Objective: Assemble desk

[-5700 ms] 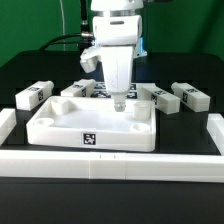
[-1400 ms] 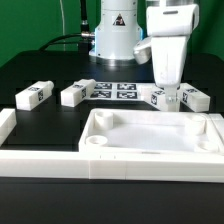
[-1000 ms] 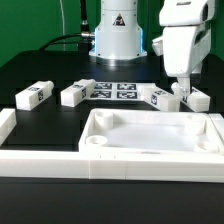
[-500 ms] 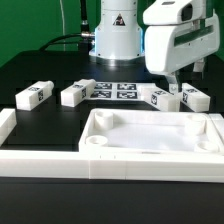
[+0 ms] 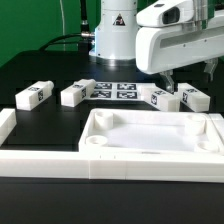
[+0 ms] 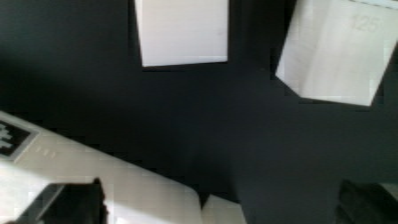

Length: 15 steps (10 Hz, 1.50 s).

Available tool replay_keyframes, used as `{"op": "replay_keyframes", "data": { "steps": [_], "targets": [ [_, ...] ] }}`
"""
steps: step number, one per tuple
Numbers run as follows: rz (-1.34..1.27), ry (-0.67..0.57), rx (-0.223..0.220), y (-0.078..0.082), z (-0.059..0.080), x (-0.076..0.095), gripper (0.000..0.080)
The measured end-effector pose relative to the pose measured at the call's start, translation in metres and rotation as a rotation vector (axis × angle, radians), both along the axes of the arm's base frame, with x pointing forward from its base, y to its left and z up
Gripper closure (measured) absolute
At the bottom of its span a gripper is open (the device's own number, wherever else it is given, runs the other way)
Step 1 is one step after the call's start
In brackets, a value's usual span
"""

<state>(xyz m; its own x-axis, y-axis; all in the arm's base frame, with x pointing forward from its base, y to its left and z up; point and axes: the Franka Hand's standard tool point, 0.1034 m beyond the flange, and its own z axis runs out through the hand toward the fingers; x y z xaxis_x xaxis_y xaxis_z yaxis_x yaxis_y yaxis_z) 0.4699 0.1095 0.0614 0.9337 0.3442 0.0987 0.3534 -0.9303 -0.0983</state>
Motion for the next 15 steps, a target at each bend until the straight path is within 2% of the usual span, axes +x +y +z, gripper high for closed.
{"op": "replay_keyframes", "data": {
  "steps": [2,4,6,9,10,11,13,15],
  "targets": [
    [-0.045,0.007,0.004,0.001,0.0,0.0,0.015],
    [0.004,0.004,-0.021,0.032,0.0,-0.009,0.015],
    [0.123,0.008,-0.062,0.053,-0.004,-0.018,0.015],
    [0.103,0.043,-0.069,0.049,-0.005,-0.02,0.015],
    [0.112,0.143,-0.101,0.047,-0.005,-0.027,0.015],
    [0.12,0.199,-0.133,0.041,-0.002,-0.028,0.015],
    [0.134,0.339,-0.152,0.024,-0.002,-0.036,0.015],
    [0.14,0.466,-0.186,0.03,-0.002,-0.038,0.015]
  ]
}}
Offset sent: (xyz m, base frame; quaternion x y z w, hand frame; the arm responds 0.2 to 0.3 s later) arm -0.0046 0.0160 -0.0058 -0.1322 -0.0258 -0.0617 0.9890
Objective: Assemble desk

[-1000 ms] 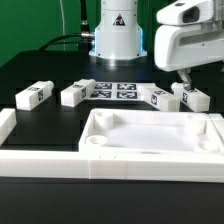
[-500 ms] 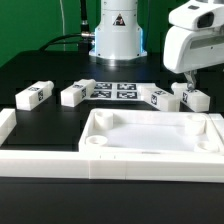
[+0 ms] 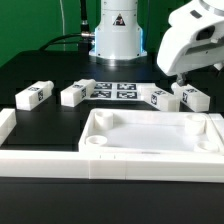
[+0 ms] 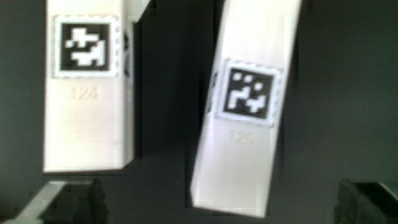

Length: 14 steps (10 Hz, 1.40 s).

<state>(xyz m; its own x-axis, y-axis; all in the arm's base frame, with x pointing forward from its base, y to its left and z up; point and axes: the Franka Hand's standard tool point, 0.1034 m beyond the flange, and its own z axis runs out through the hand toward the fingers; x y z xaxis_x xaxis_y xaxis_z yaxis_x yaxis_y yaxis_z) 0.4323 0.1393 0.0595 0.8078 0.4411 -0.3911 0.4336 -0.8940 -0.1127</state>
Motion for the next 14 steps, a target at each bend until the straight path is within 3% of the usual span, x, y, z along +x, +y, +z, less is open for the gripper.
{"op": "replay_keyframes", "data": {
  "steps": [1,3,4,7,10,14],
  "targets": [
    [-0.002,0.036,-0.014,-0.001,-0.002,-0.002,0.015],
    [-0.049,0.101,-0.146,-0.009,-0.004,-0.017,0.015],
    [-0.036,0.143,-0.158,-0.01,-0.002,-0.02,0.015],
    [-0.04,0.163,-0.16,-0.009,-0.005,-0.018,0.015],
    [-0.045,0.174,-0.137,-0.001,-0.018,-0.017,0.015],
    [-0.057,0.177,-0.148,-0.001,-0.018,-0.016,0.015]
  ]
}}
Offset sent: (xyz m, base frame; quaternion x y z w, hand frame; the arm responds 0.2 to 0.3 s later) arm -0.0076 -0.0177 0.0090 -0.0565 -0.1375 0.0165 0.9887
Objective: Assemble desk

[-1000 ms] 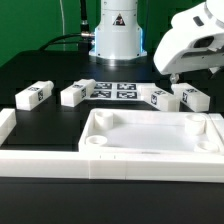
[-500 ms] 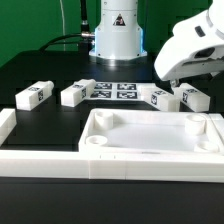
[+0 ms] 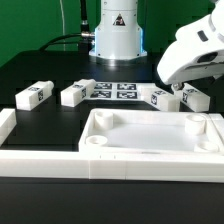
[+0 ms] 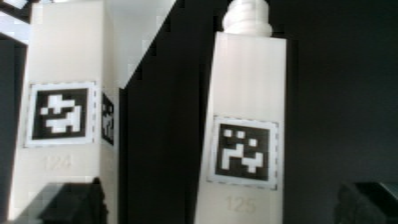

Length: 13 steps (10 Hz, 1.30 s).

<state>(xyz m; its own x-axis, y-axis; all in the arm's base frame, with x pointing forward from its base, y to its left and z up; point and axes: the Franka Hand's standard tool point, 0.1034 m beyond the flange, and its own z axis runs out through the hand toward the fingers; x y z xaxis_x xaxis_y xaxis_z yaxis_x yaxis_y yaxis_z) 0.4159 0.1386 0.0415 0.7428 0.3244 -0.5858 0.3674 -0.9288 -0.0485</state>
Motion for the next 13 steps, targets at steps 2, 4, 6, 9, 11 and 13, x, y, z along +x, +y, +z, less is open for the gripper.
{"op": "replay_keyframes", "data": {
  "steps": [2,4,6,9,11,13],
  "targets": [
    [-0.017,0.0,-0.011,0.011,-0.002,0.019,0.015],
    [-0.026,0.0,-0.007,0.013,-0.003,0.038,0.015],
    [-0.023,0.01,-0.01,0.013,-0.004,0.034,0.015],
    [-0.009,0.199,-0.071,0.015,-0.01,0.027,0.015],
    [-0.004,0.299,-0.098,0.016,-0.017,0.027,0.015],
    [-0.001,0.351,-0.111,0.017,-0.026,0.024,0.015]
  ]
}}
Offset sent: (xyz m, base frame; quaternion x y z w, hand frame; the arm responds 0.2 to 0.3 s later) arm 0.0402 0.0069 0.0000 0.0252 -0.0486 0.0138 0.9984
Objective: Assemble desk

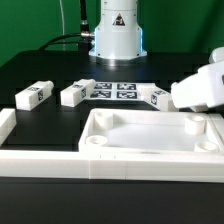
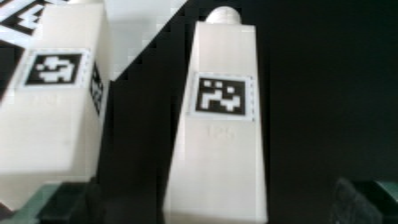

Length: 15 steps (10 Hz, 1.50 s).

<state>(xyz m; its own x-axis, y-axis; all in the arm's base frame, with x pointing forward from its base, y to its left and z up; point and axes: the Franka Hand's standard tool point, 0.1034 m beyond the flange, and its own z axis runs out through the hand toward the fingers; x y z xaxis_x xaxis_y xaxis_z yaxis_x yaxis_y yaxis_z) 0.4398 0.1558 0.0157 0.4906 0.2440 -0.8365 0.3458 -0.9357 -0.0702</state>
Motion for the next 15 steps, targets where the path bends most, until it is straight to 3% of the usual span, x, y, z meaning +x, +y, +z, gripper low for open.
{"op": "replay_keyframes", "data": {
  "steps": [7,8,9,10,11,15],
  "targets": [
    [0.006,0.03,-0.014,-0.003,-0.008,-0.019,0.015],
    [0.007,0.033,-0.014,-0.004,-0.008,-0.021,0.0241],
    [0.008,0.034,-0.014,-0.003,-0.008,-0.021,0.0241],
    [0.009,0.034,-0.014,-0.003,-0.009,-0.022,0.0423],
    [0.009,0.034,-0.014,-0.003,-0.008,-0.022,0.0511],
    [0.011,0.025,-0.007,-0.001,-0.004,-0.017,0.0511]
  ]
}}
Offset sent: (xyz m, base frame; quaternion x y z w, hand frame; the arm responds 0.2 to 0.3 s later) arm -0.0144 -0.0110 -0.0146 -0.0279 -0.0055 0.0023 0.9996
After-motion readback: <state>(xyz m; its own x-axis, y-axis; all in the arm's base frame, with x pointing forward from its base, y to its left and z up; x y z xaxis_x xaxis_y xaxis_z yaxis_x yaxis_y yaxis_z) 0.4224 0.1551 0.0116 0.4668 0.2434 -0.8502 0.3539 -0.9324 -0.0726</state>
